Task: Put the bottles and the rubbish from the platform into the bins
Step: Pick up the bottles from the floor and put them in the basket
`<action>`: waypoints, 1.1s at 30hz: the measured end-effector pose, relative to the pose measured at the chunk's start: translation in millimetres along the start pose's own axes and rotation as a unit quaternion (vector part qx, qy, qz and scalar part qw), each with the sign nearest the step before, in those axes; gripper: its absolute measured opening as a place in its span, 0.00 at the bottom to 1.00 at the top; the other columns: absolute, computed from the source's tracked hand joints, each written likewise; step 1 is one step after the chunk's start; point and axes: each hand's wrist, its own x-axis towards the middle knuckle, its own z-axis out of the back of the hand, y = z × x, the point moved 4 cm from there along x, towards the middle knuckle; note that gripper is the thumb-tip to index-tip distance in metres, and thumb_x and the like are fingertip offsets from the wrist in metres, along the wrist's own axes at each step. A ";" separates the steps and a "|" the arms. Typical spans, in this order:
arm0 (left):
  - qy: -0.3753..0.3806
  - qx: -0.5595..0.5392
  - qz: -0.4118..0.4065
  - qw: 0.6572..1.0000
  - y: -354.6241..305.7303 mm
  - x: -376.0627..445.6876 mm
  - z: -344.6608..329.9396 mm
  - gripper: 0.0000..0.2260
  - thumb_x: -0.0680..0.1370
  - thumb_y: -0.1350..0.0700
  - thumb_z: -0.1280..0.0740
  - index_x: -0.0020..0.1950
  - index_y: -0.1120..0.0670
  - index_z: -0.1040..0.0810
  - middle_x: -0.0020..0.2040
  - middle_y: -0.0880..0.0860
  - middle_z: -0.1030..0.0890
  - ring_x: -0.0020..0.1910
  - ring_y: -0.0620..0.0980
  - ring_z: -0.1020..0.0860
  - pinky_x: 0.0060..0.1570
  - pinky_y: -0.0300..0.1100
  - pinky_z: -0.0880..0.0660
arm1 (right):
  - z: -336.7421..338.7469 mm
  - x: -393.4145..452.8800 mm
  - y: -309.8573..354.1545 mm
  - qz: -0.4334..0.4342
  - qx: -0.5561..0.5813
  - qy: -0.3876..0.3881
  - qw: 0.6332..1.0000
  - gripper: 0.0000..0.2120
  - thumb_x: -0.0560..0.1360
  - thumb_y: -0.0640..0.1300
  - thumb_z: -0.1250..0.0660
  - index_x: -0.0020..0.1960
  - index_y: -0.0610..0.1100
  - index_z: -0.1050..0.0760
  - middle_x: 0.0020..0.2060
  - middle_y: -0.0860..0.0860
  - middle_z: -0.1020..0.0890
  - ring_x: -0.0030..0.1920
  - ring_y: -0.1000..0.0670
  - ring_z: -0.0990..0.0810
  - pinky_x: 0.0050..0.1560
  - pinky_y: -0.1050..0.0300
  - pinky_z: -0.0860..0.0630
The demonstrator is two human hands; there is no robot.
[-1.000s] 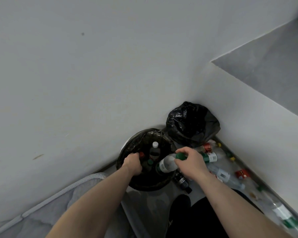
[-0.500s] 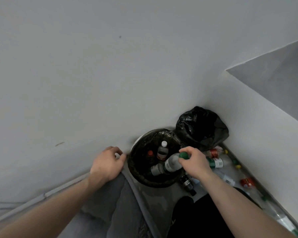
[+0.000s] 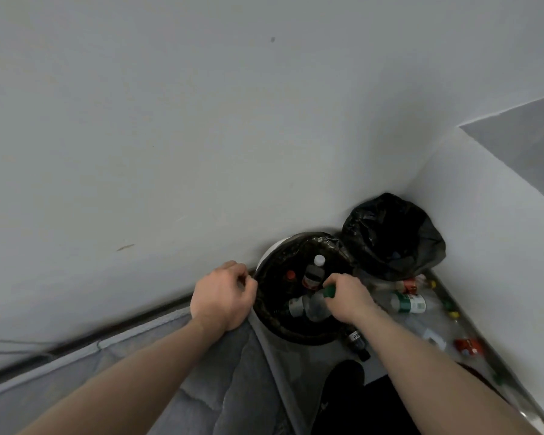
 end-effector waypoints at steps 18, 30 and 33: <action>-0.008 0.014 -0.012 1.000 10.2 8.2 -18.3 0.11 0.74 0.44 0.39 0.37 0.49 0.28 0.39 0.45 0.24 0.39 0.50 0.21 0.36 0.46 0.27 | -53.5 73.4 2.2 0.019 -0.308 0.075 0.948 0.13 0.78 0.37 0.39 0.59 0.44 0.22 0.58 0.45 0.19 0.61 0.42 0.22 0.61 0.48 0.27; 0.013 0.010 0.001 1.000 13.7 11.4 -22.6 0.09 0.73 0.44 0.39 0.37 0.47 0.29 0.38 0.43 0.26 0.38 0.47 0.24 0.34 0.45 0.28 | -93.5 119.7 -20.9 -0.011 -0.262 0.197 0.945 0.17 0.78 0.42 0.39 0.64 0.42 0.24 0.64 0.42 0.22 0.66 0.41 0.24 0.64 0.50 0.24; 0.018 0.007 0.004 1.000 13.6 12.0 -22.2 0.09 0.73 0.44 0.38 0.37 0.47 0.29 0.38 0.43 0.26 0.38 0.47 0.24 0.34 0.44 0.29 | -103.8 129.3 -26.4 -0.042 -0.220 0.225 0.948 0.22 0.75 0.47 0.36 0.68 0.43 0.26 0.66 0.43 0.22 0.65 0.41 0.22 0.64 0.50 0.23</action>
